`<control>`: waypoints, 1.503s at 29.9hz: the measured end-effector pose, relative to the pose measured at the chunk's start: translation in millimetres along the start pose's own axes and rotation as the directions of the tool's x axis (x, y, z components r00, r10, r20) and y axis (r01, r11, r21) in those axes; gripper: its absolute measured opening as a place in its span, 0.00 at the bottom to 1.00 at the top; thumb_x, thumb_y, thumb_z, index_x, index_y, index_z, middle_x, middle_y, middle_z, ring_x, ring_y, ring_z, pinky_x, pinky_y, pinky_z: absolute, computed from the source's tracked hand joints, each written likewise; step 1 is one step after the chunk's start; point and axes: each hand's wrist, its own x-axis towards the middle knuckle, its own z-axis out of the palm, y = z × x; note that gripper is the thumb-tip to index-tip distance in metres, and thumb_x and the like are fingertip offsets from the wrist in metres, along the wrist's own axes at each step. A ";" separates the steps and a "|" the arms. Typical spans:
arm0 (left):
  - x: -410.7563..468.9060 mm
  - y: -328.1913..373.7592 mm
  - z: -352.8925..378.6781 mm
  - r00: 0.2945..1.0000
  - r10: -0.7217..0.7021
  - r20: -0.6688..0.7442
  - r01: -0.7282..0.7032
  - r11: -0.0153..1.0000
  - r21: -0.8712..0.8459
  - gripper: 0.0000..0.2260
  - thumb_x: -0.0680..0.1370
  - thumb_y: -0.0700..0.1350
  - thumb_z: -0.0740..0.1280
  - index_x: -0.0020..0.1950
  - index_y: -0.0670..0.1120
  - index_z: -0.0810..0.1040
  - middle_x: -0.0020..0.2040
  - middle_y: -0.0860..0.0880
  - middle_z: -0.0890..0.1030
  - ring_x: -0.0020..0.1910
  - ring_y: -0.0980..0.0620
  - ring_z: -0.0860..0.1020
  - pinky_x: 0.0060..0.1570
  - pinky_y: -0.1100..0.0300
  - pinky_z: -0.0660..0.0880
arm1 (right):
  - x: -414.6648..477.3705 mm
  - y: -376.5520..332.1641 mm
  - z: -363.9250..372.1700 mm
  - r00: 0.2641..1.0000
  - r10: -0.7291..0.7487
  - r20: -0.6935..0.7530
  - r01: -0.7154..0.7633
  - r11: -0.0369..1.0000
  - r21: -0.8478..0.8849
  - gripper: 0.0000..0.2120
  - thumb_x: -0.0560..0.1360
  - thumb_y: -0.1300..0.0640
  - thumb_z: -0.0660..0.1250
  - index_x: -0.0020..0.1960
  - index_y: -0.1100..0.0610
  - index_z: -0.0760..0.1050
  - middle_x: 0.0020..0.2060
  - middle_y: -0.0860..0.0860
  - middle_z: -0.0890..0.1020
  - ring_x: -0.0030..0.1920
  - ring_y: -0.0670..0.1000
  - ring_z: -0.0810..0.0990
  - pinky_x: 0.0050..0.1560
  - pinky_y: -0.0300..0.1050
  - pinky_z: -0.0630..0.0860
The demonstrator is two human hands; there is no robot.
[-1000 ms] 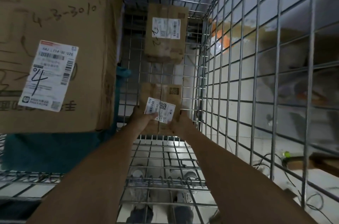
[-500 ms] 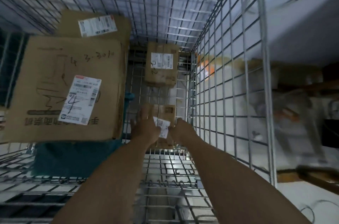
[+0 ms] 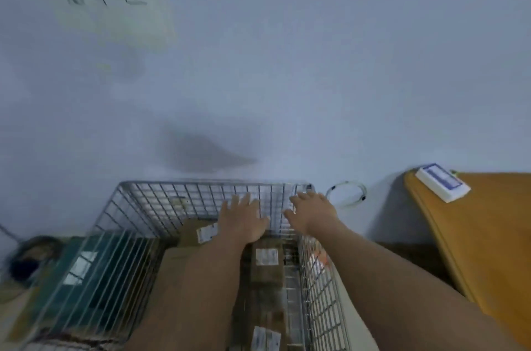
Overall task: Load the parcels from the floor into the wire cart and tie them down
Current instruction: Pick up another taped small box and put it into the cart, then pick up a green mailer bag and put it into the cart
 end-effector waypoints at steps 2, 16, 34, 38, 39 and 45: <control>-18.2 4.7 -71.8 1.000 -0.015 -0.023 0.016 0.999 0.045 0.32 0.84 0.65 0.50 0.85 0.52 0.52 0.86 0.49 0.47 0.84 0.43 0.46 0.81 0.41 0.42 | -24.7 -2.3 -66.6 0.997 -0.026 -0.072 0.022 0.998 -0.054 0.31 0.85 0.38 0.45 0.83 0.53 0.56 0.83 0.52 0.54 0.83 0.55 0.50 0.82 0.56 0.47; -196.0 38.2 -400.9 0.898 -0.112 -0.426 0.157 0.985 0.071 0.35 0.82 0.69 0.48 0.85 0.53 0.51 0.86 0.50 0.48 0.84 0.45 0.46 0.81 0.43 0.41 | -214.9 -24.2 -381.2 0.841 -0.110 -0.530 0.051 0.991 -0.125 0.32 0.85 0.37 0.45 0.84 0.52 0.54 0.83 0.52 0.54 0.83 0.54 0.50 0.82 0.55 0.46; -465.0 -261.3 -413.4 0.622 -0.618 -0.481 0.659 0.745 -0.105 0.35 0.82 0.69 0.48 0.85 0.54 0.49 0.86 0.49 0.48 0.84 0.43 0.47 0.81 0.40 0.44 | -279.5 -387.0 -398.0 0.621 -0.619 -0.482 0.552 0.781 -0.291 0.33 0.84 0.36 0.45 0.84 0.51 0.54 0.83 0.52 0.55 0.83 0.55 0.52 0.82 0.56 0.46; -553.7 -341.7 -408.8 0.514 -0.710 -0.481 0.754 0.642 -0.140 0.35 0.83 0.68 0.48 0.85 0.53 0.48 0.86 0.49 0.47 0.84 0.43 0.47 0.81 0.41 0.43 | -310.1 -496.9 -388.3 0.528 -0.716 -0.457 0.660 0.684 -0.310 0.33 0.85 0.36 0.44 0.84 0.52 0.53 0.83 0.53 0.55 0.82 0.55 0.53 0.82 0.56 0.47; -574.2 -360.2 -407.0 0.485 -0.729 -0.484 0.774 0.615 -0.151 0.35 0.83 0.68 0.48 0.85 0.53 0.48 0.86 0.49 0.47 0.84 0.43 0.47 0.81 0.41 0.43 | -320.4 -526.0 -386.9 0.493 -0.744 -0.451 0.683 0.652 -0.329 0.33 0.85 0.36 0.44 0.84 0.52 0.53 0.83 0.53 0.55 0.82 0.55 0.53 0.82 0.56 0.47; -685.6 -450.9 -399.4 0.308 -0.811 -0.498 0.870 0.452 -0.198 0.35 0.83 0.69 0.48 0.85 0.53 0.49 0.86 0.49 0.47 0.84 0.43 0.47 0.81 0.41 0.42 | -385.8 -682.4 -381.5 0.306 -0.848 -0.432 0.793 0.478 -0.376 0.33 0.84 0.35 0.44 0.84 0.51 0.51 0.83 0.52 0.52 0.83 0.55 0.51 0.82 0.56 0.45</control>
